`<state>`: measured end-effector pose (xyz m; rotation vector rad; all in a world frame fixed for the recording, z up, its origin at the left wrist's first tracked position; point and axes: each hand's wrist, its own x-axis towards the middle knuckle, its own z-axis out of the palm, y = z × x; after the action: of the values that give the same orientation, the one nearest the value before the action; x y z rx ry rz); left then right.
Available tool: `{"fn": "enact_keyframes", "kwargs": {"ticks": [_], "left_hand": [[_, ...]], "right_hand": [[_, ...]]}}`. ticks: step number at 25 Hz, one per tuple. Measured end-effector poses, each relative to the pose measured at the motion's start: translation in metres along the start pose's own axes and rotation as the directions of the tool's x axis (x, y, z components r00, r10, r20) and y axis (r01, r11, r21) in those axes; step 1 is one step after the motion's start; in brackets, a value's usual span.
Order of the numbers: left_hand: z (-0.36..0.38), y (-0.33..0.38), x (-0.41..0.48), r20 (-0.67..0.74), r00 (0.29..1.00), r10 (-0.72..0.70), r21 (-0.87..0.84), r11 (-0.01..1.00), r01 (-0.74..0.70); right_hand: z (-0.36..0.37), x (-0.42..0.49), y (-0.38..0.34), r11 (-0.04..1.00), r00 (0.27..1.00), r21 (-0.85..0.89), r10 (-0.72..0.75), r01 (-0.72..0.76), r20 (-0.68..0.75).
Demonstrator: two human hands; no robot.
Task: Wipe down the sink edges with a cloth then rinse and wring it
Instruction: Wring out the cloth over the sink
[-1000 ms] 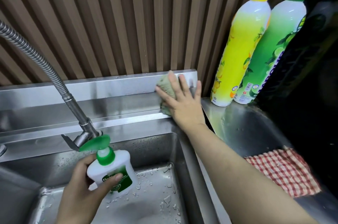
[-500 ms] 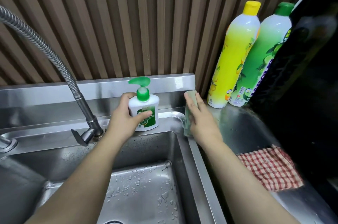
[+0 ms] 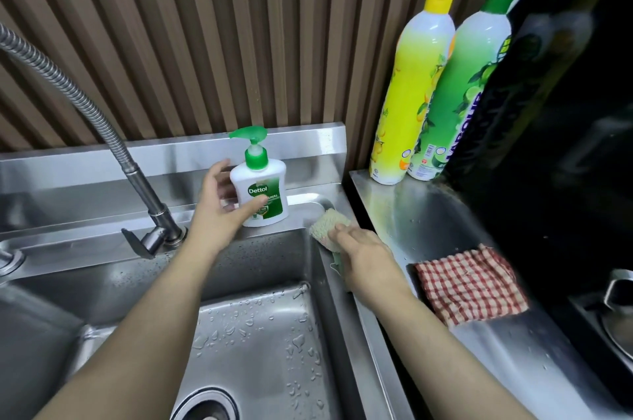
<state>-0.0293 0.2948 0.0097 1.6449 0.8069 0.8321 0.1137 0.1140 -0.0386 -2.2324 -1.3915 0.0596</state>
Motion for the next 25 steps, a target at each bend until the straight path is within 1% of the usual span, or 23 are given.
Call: {"fn": "enact_keyframes", "kwargs": {"ticks": [1,2,3,4,5,6,7,8,9,10,11,12,13,15,16,17,19,20,21,22,23,24,25], "left_hand": [[-0.004,-0.002,-0.011,-0.066,0.998,-0.006,-0.015,1.0,0.005],[-0.008,-0.006,-0.025,-0.136,0.991,-0.016,-0.038,0.999,0.011],[-0.009,-0.01,-0.043,-0.183,0.982,-0.035,-0.078,0.997,0.021],[-0.009,-0.014,-0.062,-0.195,0.978,-0.069,-0.121,0.992,0.046],[-0.007,-0.016,-0.082,-0.163,0.979,-0.123,-0.143,0.985,0.1],[-0.004,-0.014,-0.101,-0.088,0.979,-0.185,-0.141,0.975,0.172],[-0.002,-0.012,-0.119,0.019,0.968,-0.249,-0.124,0.96,0.249],[-0.001,-0.009,-0.135,0.14,0.941,-0.308,-0.102,0.941,0.323],[-0.003,-0.005,-0.148,0.263,0.899,-0.35,-0.079,0.921,0.381],[-0.006,-0.001,-0.16,0.374,0.851,-0.37,-0.072,0.903,0.424],[-0.012,0.004,-0.171,0.45,0.818,-0.359,-0.092,0.892,0.443],[-0.018,0.01,-0.178,0.479,0.811,-0.336,-0.11,0.893,0.435],[-0.025,0.015,-0.183,0.468,0.825,-0.318,-0.125,0.9,0.418],[-0.04,0.028,-0.192,0.357,0.897,-0.261,-0.143,0.933,0.329],[-0.047,0.035,-0.196,0.291,0.926,-0.241,-0.154,0.943,0.294],[-0.055,0.041,-0.199,0.239,0.944,-0.225,-0.165,0.949,0.268],[-0.071,0.045,-0.203,0.177,0.961,-0.213,-0.141,0.961,0.239],[-0.079,0.044,-0.205,0.134,0.967,-0.215,-0.113,0.967,0.231],[-0.087,0.04,-0.206,0.086,0.969,-0.231,-0.084,0.968,0.238],[-0.095,0.035,-0.208,0.041,0.965,-0.259,-0.076,0.962,0.262],[-0.105,0.031,-0.209,0.016,0.957,-0.29,-0.076,0.954,0.291],[-0.114,0.028,-0.21,0.006,0.954,-0.3,-0.089,0.95,0.299],[-0.125,0.025,-0.212,-0.003,0.962,-0.273,-0.082,0.959,0.272]], "right_hand": [[-0.002,-0.014,-0.002,1.0,1.0,0.004,-0.003,0.003,-0.015],[-0.002,-0.028,-0.002,1.0,1.0,-0.029,-0.004,0.003,-0.027],[-0.006,-0.042,-0.005,0.997,1.0,-0.072,0.01,-0.01,0.006],[-0.011,-0.054,-0.011,0.995,0.999,-0.103,0.018,-0.013,0.049],[-0.02,-0.066,-0.016,0.993,0.997,-0.119,0.024,-0.014,0.08],[-0.031,-0.076,-0.022,0.995,0.991,-0.099,0.045,-0.032,0.124],[-0.044,-0.083,-0.028,0.994,0.975,0.002,0.108,-0.111,0.192],[-0.058,-0.09,-0.037,0.946,0.94,0.197,0.197,-0.256,0.277],[-0.068,-0.093,-0.047,0.788,0.894,0.459,0.249,-0.41,0.372],[-0.073,-0.096,-0.056,0.547,0.855,0.662,0.244,-0.511,0.458],[-0.075,-0.1,-0.066,0.35,0.835,0.759,0.183,-0.548,0.519],[-0.075,-0.103,-0.075,0.253,0.829,0.792,0.106,-0.556,0.549],[-0.074,-0.106,-0.086,0.216,0.824,0.801,0.033,-0.559,0.566],[-0.066,-0.112,-0.107,0.218,0.803,0.792,-0.053,-0.57,0.593],[-0.061,-0.115,-0.116,0.224,0.774,0.768,-0.08,-0.6,0.628],[-0.056,-0.117,-0.126,0.252,0.73,0.73,-0.114,-0.635,0.674],[-0.042,-0.122,-0.149,0.356,0.646,0.666,-0.193,-0.656,0.739],[-0.033,-0.124,-0.161,0.434,0.625,0.641,-0.202,-0.633,0.754],[-0.023,-0.126,-0.174,0.533,0.63,0.606,-0.165,-0.59,0.759],[-0.016,-0.126,-0.186,0.637,0.658,0.552,-0.093,-0.537,0.747],[-0.011,-0.125,-0.196,0.693,0.691,0.508,-0.021,-0.511,0.723],[-0.008,-0.123,-0.203,0.682,0.69,0.498,0.014,-0.536,0.723],[-0.005,-0.12,-0.209,0.614,0.661,0.517,0.01,-0.597,0.75]]}}
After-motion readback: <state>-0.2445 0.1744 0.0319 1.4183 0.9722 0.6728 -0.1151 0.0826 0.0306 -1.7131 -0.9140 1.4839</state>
